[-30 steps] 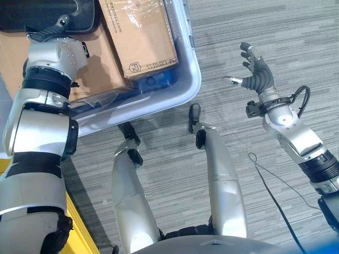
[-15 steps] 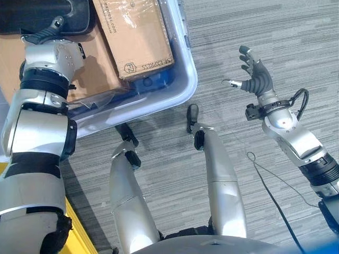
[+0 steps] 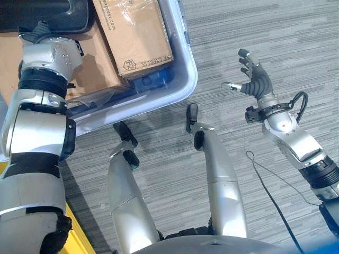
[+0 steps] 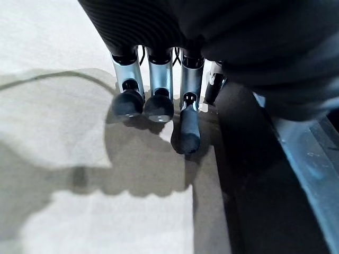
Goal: Move parts from the plastic box to the shelf.
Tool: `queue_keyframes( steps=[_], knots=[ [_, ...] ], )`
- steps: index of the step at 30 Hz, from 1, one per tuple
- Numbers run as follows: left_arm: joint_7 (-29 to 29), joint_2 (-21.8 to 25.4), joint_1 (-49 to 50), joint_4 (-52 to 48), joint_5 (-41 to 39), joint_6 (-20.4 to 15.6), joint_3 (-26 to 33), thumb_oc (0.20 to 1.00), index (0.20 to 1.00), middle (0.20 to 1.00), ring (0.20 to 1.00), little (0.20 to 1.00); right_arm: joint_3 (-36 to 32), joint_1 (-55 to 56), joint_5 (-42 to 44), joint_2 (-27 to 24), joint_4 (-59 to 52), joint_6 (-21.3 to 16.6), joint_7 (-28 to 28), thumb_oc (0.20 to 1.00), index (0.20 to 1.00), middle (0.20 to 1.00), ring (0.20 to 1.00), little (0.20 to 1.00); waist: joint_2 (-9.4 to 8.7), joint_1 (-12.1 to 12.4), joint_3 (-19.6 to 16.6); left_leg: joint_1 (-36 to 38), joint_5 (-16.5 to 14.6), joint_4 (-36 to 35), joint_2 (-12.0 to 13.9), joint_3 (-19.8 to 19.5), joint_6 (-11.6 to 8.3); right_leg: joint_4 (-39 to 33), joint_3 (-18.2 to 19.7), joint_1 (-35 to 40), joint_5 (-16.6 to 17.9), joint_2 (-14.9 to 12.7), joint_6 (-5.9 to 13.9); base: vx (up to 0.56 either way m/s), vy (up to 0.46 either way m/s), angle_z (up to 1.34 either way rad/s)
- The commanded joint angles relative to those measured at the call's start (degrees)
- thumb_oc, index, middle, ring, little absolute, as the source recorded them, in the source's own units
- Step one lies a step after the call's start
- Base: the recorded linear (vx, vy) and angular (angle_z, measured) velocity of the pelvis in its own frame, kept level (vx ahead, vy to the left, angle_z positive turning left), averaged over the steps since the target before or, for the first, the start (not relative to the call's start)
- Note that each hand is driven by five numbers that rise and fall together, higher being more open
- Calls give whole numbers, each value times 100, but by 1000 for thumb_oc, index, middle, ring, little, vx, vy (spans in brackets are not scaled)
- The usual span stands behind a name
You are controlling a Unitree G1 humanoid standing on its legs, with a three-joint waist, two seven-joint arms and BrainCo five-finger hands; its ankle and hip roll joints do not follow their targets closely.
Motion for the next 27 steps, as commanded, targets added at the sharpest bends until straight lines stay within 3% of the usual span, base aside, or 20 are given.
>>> queue_keyframes(
  steps=[1, 9, 13, 16, 17, 18, 21, 27],
  knots=[
    [-1310, -1240, 1458, 566, -1164, 198, 384, 200, 200, 200, 200, 200, -276, -185, 62, 35, -442, -286, -139, 1000, 1000, 1000, 1000, 1000, -640, -177, 396, -399, -457, 1243, 503, -216, -152, -44, -116, 122, 301, -150, 450, -2, -23, 4],
    [-1300, -1419, 1783, 379, -1516, 85, 577, 200, 200, 200, 200, 200, -266, -113, -18, 128, -494, -252, -166, 1000, 1000, 1000, 1000, 1000, -673, -116, 396, -518, -480, 1318, 492, -311, -126, -13, -168, 76, 300, -159, 463, -1, -19, 3],
    [-1527, -1598, 1890, 166, -1552, -268, 639, 200, 200, 200, 200, 200, -293, -141, -10, 130, -467, -224, -132, 1000, 1000, 1000, 1000, 1000, -712, -97, 396, -570, -504, 1386, 499, -354, -105, 54, -183, 48, 286, -154, 462, 0, 0, 0],
    [-1623, -1695, 1931, -179, -954, -698, 576, 200, 200, 200, 200, 200, -301, -92, 35, 146, -502, -259, -85, 1000, 1000, 1000, 1000, 1000, -721, -83, 396, -567, -516, 1432, 523, -367, -79, 160, -189, 53, 245, -163, 455, -16, 9, 1],
    [-1344, -1628, 1977, -489, 137, -746, 406, 200, 200, 200, 200, 200, -345, 31, -33, 211, -524, -362, 32, 1000, 1000, 1000, 1000, 1000, -683, -69, 396, -480, -504, 1393, 514, -348, -76, 139, -164, 148, 228, -154, 453, -57, 34, 7],
    [-1289, -1582, 2031, -599, 544, -764, 347, 200, 200, 200, 200, 200, -360, 84, -58, 249, -529, -402, 59, 1000, 1000, 1000, 1000, 1000, -660, -50, 396, -424, -486, 1350, 508, -335, -79, 103, -167, 210, 231, -153, 452, -68, 37, 11],
    [-1316, -1396, 2507, -1120, 1321, -860, 264, 200, 200, 200, 200, 200, -399, 346, -337, 429, -528, -641, 212, 1000, 1000, 1000, 1000, 1000, -502, 71, 396, 31, -328, 911, 448, -216, -129, -227, -184, 626, 289, -169, 466, -93, 71, 15],
    [-1426, -1397, 3557, -1960, 2126, -1179, 400, 200, 200, 200, 200, 200, -422, 611, -606, 570, -524, -807, 440, 1000, 1000, 1000, 1000, 1000, -236, 292, 396, 841, -147, 307, 332, -35, -175, -616, -185, 1351, 293, -212, 453, -88, 94, 8]
  ],
)
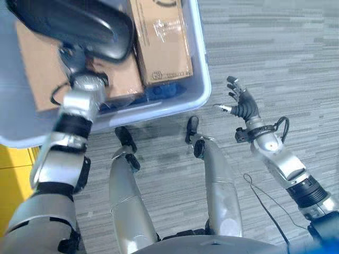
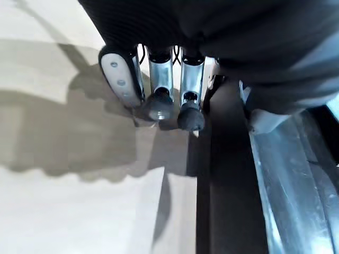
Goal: Move parts from the plastic box to the shelf.
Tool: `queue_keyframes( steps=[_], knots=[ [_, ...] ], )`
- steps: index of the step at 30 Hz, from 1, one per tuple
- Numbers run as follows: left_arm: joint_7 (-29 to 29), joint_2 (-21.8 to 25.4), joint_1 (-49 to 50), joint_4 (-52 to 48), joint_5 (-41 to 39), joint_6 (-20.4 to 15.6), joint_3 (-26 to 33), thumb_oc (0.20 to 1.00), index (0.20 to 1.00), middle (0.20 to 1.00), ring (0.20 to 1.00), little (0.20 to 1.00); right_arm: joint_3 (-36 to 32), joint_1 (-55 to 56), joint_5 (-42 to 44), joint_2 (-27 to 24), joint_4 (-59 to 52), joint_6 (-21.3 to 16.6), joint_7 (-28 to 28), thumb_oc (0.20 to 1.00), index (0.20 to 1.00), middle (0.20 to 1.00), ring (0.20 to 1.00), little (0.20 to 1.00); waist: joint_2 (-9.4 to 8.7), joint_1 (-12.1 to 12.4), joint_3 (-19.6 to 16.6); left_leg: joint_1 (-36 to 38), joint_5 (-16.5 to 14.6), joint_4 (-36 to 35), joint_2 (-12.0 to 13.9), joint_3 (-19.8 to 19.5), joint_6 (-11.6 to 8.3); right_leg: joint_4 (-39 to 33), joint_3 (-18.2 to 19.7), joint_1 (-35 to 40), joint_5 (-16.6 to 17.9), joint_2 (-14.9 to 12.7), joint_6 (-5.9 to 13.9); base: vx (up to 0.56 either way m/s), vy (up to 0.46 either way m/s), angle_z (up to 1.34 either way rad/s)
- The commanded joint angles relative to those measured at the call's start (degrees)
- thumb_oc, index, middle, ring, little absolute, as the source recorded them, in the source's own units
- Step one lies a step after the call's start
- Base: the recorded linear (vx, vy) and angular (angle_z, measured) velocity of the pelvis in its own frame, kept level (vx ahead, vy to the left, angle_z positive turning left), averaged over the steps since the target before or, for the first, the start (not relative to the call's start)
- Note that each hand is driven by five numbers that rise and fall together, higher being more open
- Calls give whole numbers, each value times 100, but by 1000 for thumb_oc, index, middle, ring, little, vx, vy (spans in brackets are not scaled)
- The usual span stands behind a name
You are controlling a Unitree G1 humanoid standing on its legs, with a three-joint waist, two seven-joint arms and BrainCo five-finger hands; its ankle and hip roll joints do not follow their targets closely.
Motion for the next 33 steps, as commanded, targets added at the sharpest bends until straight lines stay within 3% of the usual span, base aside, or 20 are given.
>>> queue_keyframes(
  steps=[1, 10, 15, 18, 24, 30, 33],
  knots=[
    [-503, -699, 598, 386, 268, 135, -42, 200, 200, 200, 200, 200, -415, -441, -363, -287, -549, -429, 180, 1000, 1000, 1000, 1000, 1000, 95, -25, 533, -35, -203, 703, 599, -132, -290, -154, -34, 273, 113, 48, 381, -63, 126, 0],
    [-373, -547, 983, -388, 323, -346, 265, 200, 200, 200, 200, 200, -379, -325, -737, -149, -644, -363, 402, 1000, 1000, 1000, 1000, 1000, 418, 19, 533, 1116, -19, 209, 492, 96, -370, -389, 113, 1154, 48, -24, 444, -45, 95, 2],
    [-440, -605, 900, -578, 106, -827, 389, 200, 200, 200, 200, 200, -370, -276, -839, -64, -664, -421, 499, 1000, 1000, 1000, 1000, 1000, 446, -26, 533, 1580, 24, 13, 448, 209, -405, -539, 164, 1506, 46, -6, 480, -48, 41, -4],
    [-348, -608, 934, -1223, 535, -1287, 423, 200, 200, 200, 200, 200, -321, -225, -984, 35, -448, -572, 507, 1000, 1000, 1000, 1000, 1000, 529, 3, 533, 2201, 72, -293, 351, 302, -418, -728, 182, 1995, 62, -46, 536, -37, 22, -9],
    [-318, -527, 1048, -1999, 711, -1568, 502, 200, 200, 200, 200, 200, -212, -130, -1177, 201, -149, -734, 457, 1000, 1000, 1000, 1000, 1000, 617, 94, 533, 2742, 89, -460, 275, 305, -398, -766, 167, 2456, -6, -122, 563, 4, 3, 2],
    [-340, -804, 1457, -2804, 532, -2466, 677, 200, 200, 200, 200, 200, -121, -14, -1379, 386, 209, -1025, 355, 1000, 1000, 1000, 1000, 1000, 670, 221, 533, 3265, 181, -597, 233, 226, -372, -816, 126, 2946, -64, -170, 546, 4, -1, 1],
    [-340, -1317, 1674, -2976, 307, -3057, 566, 200, 200, 200, 200, 200, -41, -6, -1418, 485, 429, -1206, 339, 1000, 1000, 1000, 1000, 1000, 655, 243, 465, 3522, 362, -681, 297, 225, -310, -880, 88, 3222, -6, -105, 450, 24, -19, 5]
  ],
)
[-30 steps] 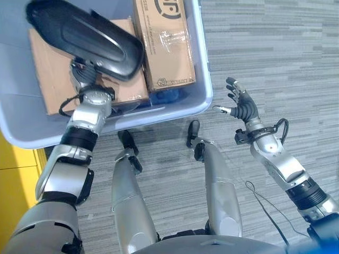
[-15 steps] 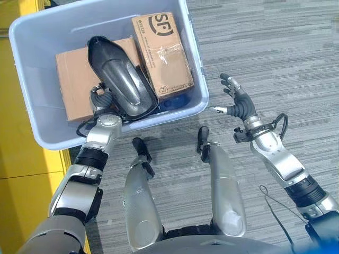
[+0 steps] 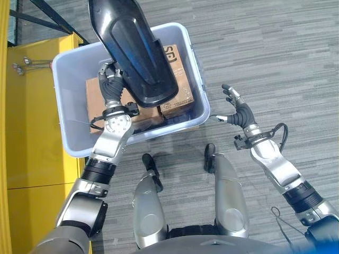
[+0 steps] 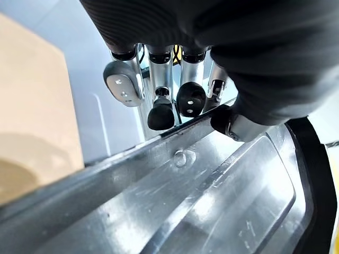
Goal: Move parts from the plastic box to the shelf.
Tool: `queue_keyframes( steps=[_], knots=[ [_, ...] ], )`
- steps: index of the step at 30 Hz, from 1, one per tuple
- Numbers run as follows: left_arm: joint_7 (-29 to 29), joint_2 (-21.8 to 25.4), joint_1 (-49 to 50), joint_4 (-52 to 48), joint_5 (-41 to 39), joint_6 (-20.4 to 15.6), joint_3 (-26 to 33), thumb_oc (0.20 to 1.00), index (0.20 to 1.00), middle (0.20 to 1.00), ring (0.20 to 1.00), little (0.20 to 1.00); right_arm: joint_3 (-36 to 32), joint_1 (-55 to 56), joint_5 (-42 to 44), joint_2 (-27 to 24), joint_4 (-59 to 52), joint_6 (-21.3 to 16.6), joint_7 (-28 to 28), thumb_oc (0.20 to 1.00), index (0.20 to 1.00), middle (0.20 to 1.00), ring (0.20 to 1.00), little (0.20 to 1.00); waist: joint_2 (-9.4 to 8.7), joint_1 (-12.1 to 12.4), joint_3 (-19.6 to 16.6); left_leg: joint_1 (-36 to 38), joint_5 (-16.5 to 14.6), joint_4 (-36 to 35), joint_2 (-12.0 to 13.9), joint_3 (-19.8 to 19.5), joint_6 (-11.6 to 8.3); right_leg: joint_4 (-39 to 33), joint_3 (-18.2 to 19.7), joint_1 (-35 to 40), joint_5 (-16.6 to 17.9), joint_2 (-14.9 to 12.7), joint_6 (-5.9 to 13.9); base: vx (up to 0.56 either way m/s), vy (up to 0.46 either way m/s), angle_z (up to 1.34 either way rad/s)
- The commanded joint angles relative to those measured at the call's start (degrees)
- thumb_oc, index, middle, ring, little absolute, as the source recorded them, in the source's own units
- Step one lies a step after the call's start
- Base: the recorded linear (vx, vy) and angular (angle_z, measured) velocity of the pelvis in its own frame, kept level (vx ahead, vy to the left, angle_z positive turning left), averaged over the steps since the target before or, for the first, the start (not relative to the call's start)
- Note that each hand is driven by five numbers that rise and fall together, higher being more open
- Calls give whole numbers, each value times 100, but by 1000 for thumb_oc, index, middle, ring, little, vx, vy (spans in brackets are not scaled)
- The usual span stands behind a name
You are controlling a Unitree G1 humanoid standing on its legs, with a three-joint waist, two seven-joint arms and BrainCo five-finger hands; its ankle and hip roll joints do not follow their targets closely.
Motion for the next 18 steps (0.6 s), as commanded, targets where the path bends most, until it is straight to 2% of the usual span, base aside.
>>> queue_keyframes(
  steps=[1, 2, 3, 4, 5, 6, 8, 12, 13, 18],
  knots=[
    [57, 112, -204, -444, -129, -901, 84, 200, 200, 200, 200, 200, -50, -147, -96, 313, -91, -555, -52, 1000, 1000, 1000, 1000, 1000, -164, -5, -172, 209, -357, 949, 492, -245, -85, -851, 73, 774, 361, -162, 578, 8, -39, 5],
    [71, -36, -177, -418, -171, -998, 9, 200, 200, 200, 200, 200, -23, -147, -99, 335, -29, -584, -40, 1000, 1000, 1000, 1000, 1000, -175, -14, -199, 229, -233, 905, 531, -191, -19, -888, 49, 788, 452, -119, 511, 113, 8, 5],
    [89, -114, -162, -393, -181, -1071, -34, 200, 200, 200, 200, 200, -11, -139, -97, 336, -11, -584, -34, 1000, 1000, 1000, 1000, 1000, -182, -27, -233, 305, -329, 921, 515, -243, -83, -856, 76, 862, 333, -120, 557, 4, -19, 4],
    [80, -253, -134, -367, -235, -1199, -102, 200, 200, 200, 200, 200, 1, -123, -101, 332, -3, -594, -18, 1000, 1000, 1000, 1000, 1000, -195, -44, -261, 329, -221, 883, 552, -185, -13, -898, 66, 878, 425, -71, 486, 116, 13, -3],
    [58, -296, -119, -364, -278, -1237, -125, 200, 200, 200, 200, 200, 1, -109, -109, 333, 5, -597, -19, 1000, 1000, 1000, 1000, 1000, -200, -52, -282, 390, -328, 912, 536, -232, -77, -859, 92, 938, 311, -82, 537, -12, -18, -4],
    [21, -380, -104, -371, -298, -1285, -153, 200, 200, 200, 200, 200, 1, -97, -111, 330, 3, -594, -16, 1000, 1000, 1000, 1000, 1000, -206, -54, -290, 367, -217, 897, 580, -179, -16, -896, 75, 932, 405, -43, 470, 119, 10, -11],
    [-69, -601, -102, -288, -547, -1460, -305, 200, 200, 200, 200, 200, 19, -52, -76, 335, 103, -661, 18, 1000, 1000, 1000, 1000, 1000, -245, -108, -352, 536, -312, 902, 602, -192, -84, -857, 116, 1076, 271, -11, 514, 98, 5, -9],
    [-478, -918, -207, -115, -1308, -1847, -443, 200, 200, 200, 200, 200, 42, -7, -168, 329, 150, -750, 90, 1000, 1000, 1000, 1000, 1000, -339, -208, -443, 723, -283, 831, 704, -53, -116, -928, 165, 1179, 302, 60, 530, 52, -26, -5],
    [-713, -1031, -317, 58, -1484, -1947, -458, 200, 200, 200, 200, 200, 41, -4, -99, 330, 162, -763, 126, 1000, 1000, 1000, 1000, 1000, -420, -264, -481, 814, -313, 829, 759, 37, -131, -936, 207, 1199, 316, 91, 546, 61, -65, -7],
    [-798, -1113, -340, -54, -1265, -2003, -538, 200, 200, 200, 200, 200, 41, 81, -37, 343, 153, -807, 185, 1000, 1000, 1000, 1000, 1000, -479, -318, -559, 1001, -340, 771, 835, 159, -135, -919, 218, 1259, 300, 133, 553, 40, -66, -10]
  ],
)
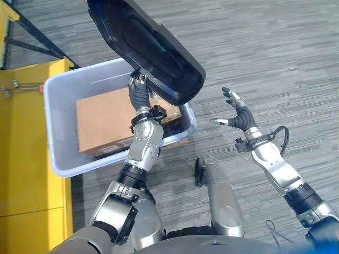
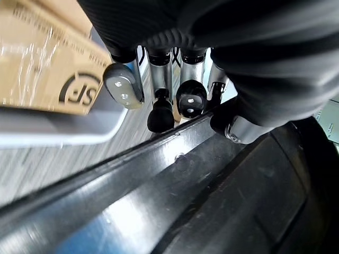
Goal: Move parts from the plastic box to the shelf.
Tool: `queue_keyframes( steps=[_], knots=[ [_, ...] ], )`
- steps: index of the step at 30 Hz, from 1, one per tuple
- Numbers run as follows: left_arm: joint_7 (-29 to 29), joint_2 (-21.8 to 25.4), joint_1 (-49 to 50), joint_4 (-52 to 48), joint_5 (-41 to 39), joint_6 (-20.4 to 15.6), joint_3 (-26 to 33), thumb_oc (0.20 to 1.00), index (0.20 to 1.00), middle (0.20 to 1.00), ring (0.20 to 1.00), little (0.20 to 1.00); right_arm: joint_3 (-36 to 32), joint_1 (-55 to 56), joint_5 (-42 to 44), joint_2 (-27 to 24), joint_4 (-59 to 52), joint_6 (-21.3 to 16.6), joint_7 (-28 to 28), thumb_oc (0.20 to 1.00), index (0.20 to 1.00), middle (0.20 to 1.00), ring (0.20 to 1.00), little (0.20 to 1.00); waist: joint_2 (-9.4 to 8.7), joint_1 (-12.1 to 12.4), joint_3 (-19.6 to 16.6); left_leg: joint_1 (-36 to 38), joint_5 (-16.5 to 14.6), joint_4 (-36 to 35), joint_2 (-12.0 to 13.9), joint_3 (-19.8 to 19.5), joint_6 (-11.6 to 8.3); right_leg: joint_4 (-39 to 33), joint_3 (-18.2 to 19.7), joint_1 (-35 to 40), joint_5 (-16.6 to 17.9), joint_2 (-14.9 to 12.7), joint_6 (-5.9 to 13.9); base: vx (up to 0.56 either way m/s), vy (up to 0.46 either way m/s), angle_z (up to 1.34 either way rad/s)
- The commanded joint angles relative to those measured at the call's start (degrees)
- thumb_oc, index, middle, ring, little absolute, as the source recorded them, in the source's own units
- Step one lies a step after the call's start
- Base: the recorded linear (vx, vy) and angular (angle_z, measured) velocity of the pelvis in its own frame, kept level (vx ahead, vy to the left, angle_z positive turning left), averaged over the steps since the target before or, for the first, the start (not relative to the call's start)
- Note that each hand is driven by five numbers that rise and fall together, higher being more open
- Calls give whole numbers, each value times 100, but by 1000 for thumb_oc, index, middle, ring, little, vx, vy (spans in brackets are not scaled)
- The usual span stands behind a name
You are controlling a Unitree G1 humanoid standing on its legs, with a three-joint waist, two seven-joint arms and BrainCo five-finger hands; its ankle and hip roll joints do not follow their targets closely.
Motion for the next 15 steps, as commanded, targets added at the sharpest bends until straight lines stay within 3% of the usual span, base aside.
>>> queue_keyframes(
  steps=[1, 6, 11, 13, 14, 15],
  knots=[
    [-313, 145, -216, -408, 239, -597, -113, 200, 200, 200, 200, 200, 40, -5, -39, 345, -99, -414, 52, 1000, 1000, 1000, 1000, 1000, 6, -74, -231, 324, -207, 759, 411, -14, -115, -796, 276, 586, 440, -288, 692, 30, -22, -2],
    [-629, 144, -202, -503, 85, -517, -155, 200, 200, 200, 200, 200, 96, 16, -207, 350, -21, -485, 114, 1000, 1000, 1000, 1000, 1000, 91, -85, -324, 481, -198, 682, 419, 66, -93, -713, 206, 672, 370, -345, 688, 29, -19, 0],
    [-577, 142, -34, -788, 171, -450, -234, 200, 200, 200, 200, 200, 148, 98, -253, 355, -7, -520, 307, 1000, 1000, 1000, 1000, 1000, 84, 14, -456, 714, 35, 459, 511, -53, -131, -669, 44, 866, 259, -314, 619, 111, -180, 8],
    [-489, 153, 207, -1064, 413, -296, -224, 200, 200, 200, 200, 200, 172, 250, -218, 347, 2, -519, 435, 1000, 1000, 1000, 1000, 1000, 88, 114, -592, 833, 708, 0, 695, -91, -287, -800, -248, 1083, 195, -224, 511, 144, -323, 12],
    [-604, 135, 272, -1119, 421, -240, -226, 200, 200, 200, 200, 200, 110, 400, -213, 329, -51, -531, 386, 1000, 1000, 1000, 1000, 1000, 123, 121, -652, 810, 1133, -246, 874, 319, -413, -1022, -624, 1285, 222, -277, 460, 72, -344, 31],
    [-786, 138, 321, -1129, 375, -196, -229, 200, 200, 200, 200, 200, 57, 547, -254, 305, -90, -555, 268, 1000, 1000, 1000, 1000, 1000, 160, 80, -682, 818, 1267, -405, 920, 718, -490, -1187, -997, 1522, 197, -359, 459, 29, -242, 77]
  ],
)
